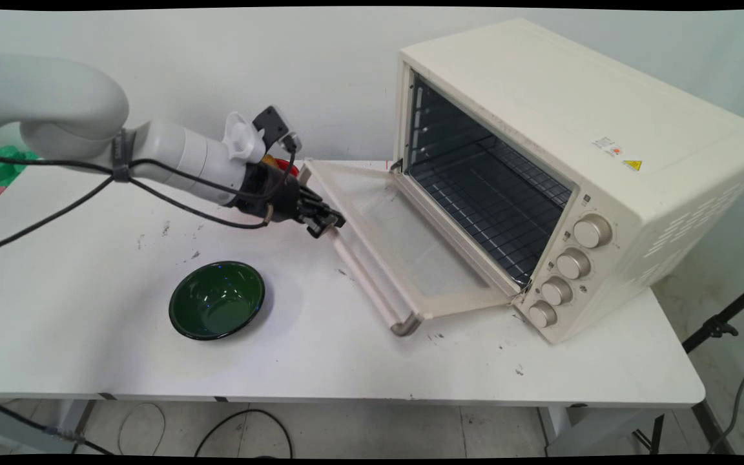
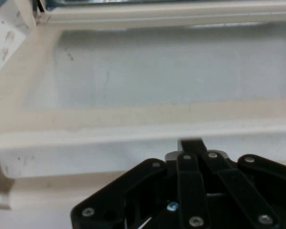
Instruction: Open the oven
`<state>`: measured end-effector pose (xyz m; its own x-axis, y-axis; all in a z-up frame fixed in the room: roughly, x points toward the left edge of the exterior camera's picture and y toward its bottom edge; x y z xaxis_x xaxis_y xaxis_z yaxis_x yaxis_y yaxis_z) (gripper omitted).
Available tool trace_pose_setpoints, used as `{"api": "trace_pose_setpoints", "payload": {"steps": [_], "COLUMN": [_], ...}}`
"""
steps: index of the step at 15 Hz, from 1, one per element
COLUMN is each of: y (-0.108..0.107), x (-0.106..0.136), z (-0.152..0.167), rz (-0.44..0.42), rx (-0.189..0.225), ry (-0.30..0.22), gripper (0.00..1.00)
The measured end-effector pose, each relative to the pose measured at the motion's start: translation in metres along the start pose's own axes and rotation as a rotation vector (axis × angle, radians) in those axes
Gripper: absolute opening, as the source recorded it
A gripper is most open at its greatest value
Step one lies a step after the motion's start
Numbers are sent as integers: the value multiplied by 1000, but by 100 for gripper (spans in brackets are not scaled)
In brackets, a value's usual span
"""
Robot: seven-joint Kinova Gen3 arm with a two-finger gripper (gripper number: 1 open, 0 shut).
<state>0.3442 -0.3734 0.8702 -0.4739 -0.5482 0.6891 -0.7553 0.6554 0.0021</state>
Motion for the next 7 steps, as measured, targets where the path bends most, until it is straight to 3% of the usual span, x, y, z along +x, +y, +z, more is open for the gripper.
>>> {"api": "trace_pose_setpoints", "payload": {"steps": [7], "y": [-9], "x": [-26], "z": [3], "rz": [-17], "rx": [-20], "ry": [11], "gripper": [0]}}
